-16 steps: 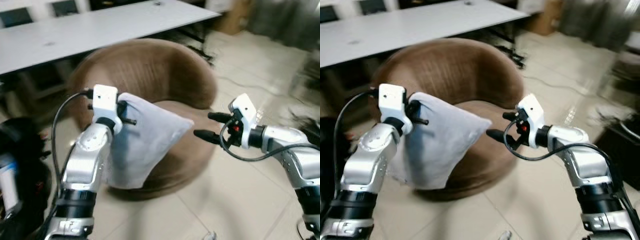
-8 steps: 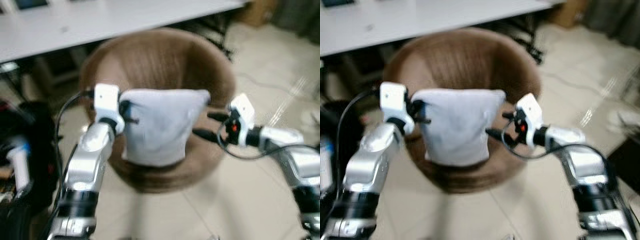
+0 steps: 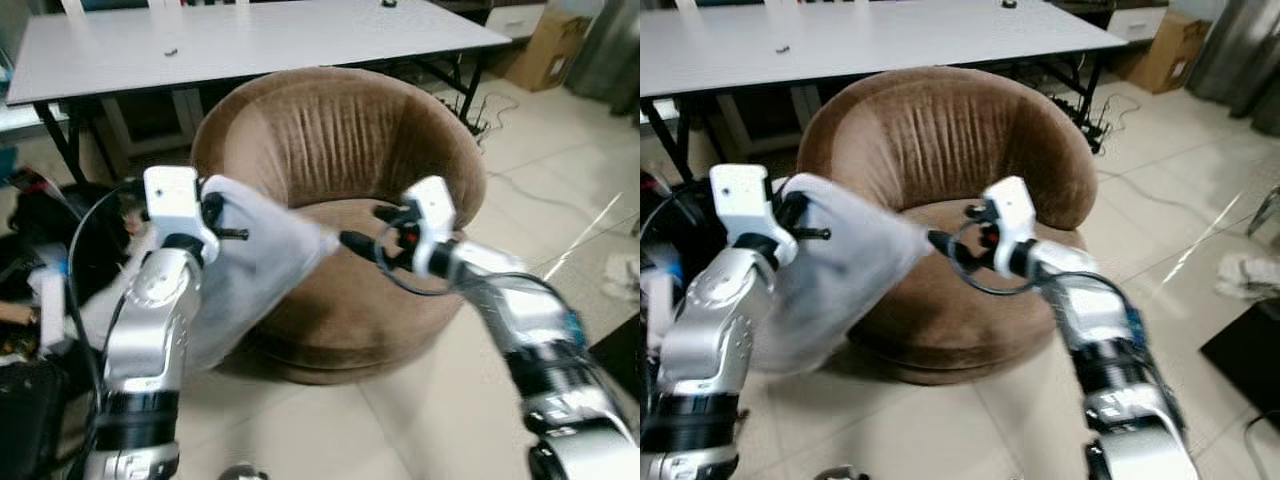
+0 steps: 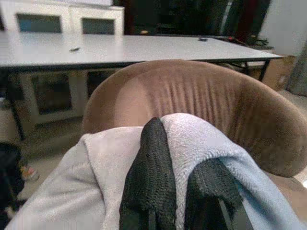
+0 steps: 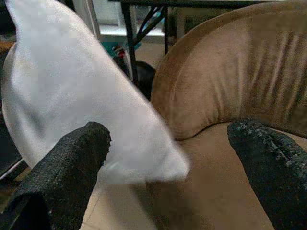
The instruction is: Move the pillow to the sofa
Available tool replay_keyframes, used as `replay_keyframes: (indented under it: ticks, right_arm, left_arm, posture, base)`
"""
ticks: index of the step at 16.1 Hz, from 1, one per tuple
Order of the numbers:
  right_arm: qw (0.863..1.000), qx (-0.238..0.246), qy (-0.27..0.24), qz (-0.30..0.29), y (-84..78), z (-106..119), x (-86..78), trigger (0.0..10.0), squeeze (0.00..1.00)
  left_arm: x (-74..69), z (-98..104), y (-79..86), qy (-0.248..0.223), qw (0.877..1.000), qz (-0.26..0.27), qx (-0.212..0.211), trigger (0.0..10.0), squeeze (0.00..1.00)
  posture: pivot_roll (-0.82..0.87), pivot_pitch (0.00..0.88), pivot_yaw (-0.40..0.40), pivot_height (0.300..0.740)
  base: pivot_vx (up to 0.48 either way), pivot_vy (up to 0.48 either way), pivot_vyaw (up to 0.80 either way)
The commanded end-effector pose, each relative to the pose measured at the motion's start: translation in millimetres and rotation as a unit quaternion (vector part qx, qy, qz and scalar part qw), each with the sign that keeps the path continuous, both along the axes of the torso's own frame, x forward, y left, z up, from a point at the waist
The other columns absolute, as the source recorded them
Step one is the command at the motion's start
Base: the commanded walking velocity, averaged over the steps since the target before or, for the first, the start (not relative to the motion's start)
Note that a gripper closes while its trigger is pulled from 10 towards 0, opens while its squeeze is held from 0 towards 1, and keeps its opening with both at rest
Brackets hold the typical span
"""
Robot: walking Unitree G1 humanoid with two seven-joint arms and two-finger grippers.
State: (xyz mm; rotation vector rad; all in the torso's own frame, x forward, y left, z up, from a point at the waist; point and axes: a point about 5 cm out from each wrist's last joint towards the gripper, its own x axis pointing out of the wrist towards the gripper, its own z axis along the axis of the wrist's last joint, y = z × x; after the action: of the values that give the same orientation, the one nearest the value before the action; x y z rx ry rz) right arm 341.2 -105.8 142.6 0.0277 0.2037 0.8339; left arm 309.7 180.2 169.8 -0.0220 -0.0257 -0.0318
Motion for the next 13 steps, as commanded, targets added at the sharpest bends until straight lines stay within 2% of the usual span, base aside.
replay_keyframes:
  ticks: [1, 3, 6, 8, 9, 13]
  right_arm:
    - [1.0, -0.008, -0.01, 0.0, 2.2, 1, 3.2, 10.0, 0.0]
    - [1.0, 0.007, -0.003, 0.02, 20.7, 0, 7.1, 10.0, 0.0]
    - [0.999, 0.005, -0.011, 0.036, 25.0, 3, 11.0, 10.0, 0.0]
    - [0.999, 0.005, -0.023, 0.033, 18.6, 7, 13.3, 10.0, 0.0]
    - [0.999, 0.003, -0.035, 0.027, 9.6, 10, 13.5, 10.0, 0.0]
    - [0.999, -0.013, -0.045, 0.002, 0.9, 2, 13.9, 10.0, 0.0]
  left_arm:
    - [-1.8, 10, -3.4, -0.02, 1.0, -0.002, -0.001, 10.0, 0.0]
    - [-8.3, 5, 0.4, -0.018, 1.0, 0.016, -0.004, 10.0, 0.0]
    - [-13.6, 1, 0.5, -0.011, 1.0, 0.02, 0.002, 10.0, 0.0]
    - [-13.1, 1, -0.8, -0.007, 1.0, 0.01, 0.01, 10.0, 0.0]
    - [-8.6, 6, -3.6, -0.01, 1.0, -0.006, 0.018, 10.0, 0.0]
    - [3.9, 12, -10.1, -0.01, 0.999, -0.044, 0.028, 10.0, 0.0]
  posture:
    - [0.12, 0.0, -0.091, 0.74]
    - [0.19, 0.0, -0.135, 0.74]
    - [0.19, 0.0, -0.133, 0.74]
    - [0.16, 0.0, -0.114, 0.74]
    - [0.14, 0.0, -0.083, 0.74]
    - [0.07, 0.0, 0.011, 0.74]
  base:
    - [0.0, 0.0, 0.0]
    - [0.0, 0.0, 0.0]
    - [0.0, 0.0, 0.0]
    - [0.0, 0.0, 0.0]
    - [0.0, 0.0, 0.0]
    - [0.0, 0.0, 0.0]
